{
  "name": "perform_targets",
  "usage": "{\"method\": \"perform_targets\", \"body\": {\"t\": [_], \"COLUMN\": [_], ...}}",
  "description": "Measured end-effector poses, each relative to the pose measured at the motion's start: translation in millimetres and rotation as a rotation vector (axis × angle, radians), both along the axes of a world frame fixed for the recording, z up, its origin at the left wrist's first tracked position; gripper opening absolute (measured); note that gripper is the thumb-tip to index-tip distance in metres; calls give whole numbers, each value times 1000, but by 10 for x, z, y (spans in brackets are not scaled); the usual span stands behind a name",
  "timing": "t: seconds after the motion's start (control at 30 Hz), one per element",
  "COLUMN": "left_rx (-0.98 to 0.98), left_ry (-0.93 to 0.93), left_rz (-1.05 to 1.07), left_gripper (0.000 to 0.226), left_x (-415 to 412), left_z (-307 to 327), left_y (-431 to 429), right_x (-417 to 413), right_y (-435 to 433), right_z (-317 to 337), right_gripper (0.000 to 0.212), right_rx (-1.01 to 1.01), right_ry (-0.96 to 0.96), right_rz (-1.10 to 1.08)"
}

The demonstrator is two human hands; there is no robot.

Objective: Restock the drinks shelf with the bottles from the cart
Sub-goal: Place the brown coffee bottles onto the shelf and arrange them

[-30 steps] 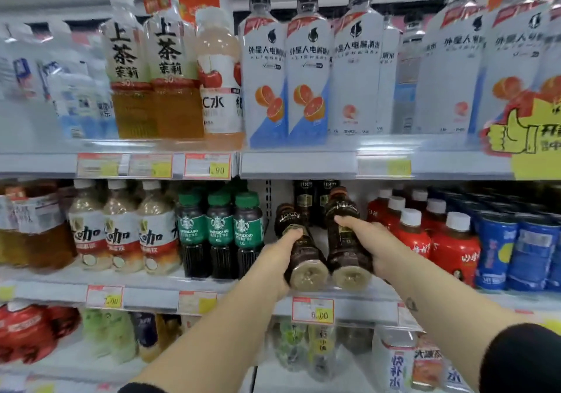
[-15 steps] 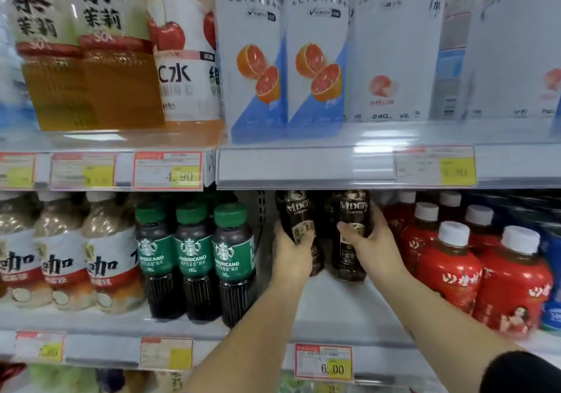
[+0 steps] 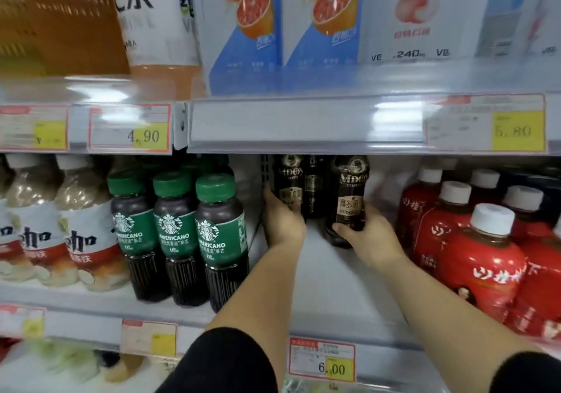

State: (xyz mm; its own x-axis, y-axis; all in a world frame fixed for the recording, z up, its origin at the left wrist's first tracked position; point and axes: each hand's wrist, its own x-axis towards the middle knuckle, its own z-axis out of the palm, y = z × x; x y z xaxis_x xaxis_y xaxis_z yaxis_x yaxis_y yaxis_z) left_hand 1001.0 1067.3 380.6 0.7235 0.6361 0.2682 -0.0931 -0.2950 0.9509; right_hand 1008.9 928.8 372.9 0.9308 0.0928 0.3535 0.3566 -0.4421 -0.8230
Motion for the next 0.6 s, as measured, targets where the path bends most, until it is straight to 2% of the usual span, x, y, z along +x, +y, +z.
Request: {"method": "perform_targets", "body": {"t": [0.13,0.2,0.3,0.47,0.6], "left_rx": [10,-61,-181,-147,-111], "left_ry": [138,130,75,45,67], "left_rz": [93,115,144,127,114], "left_gripper": [69,69,54,38,46], "left_x": [111,211,292,425,528], "left_z": [-52,-63,-42,-46,-61], "left_y": [-92,-35,52,180,221], "right_x": [37,39,42,69,85], "right_y": [1,3,0,2,0], "right_z": [-27,-50,-62,-74,-72], "right_gripper": [51,50,49,47,48], "right_rx": [-14,-32,-39,-67,-79], "right_ry": [-42,-64,-73,-97,-105], "right_rz": [-47,-57,-71,-77,-77]}}
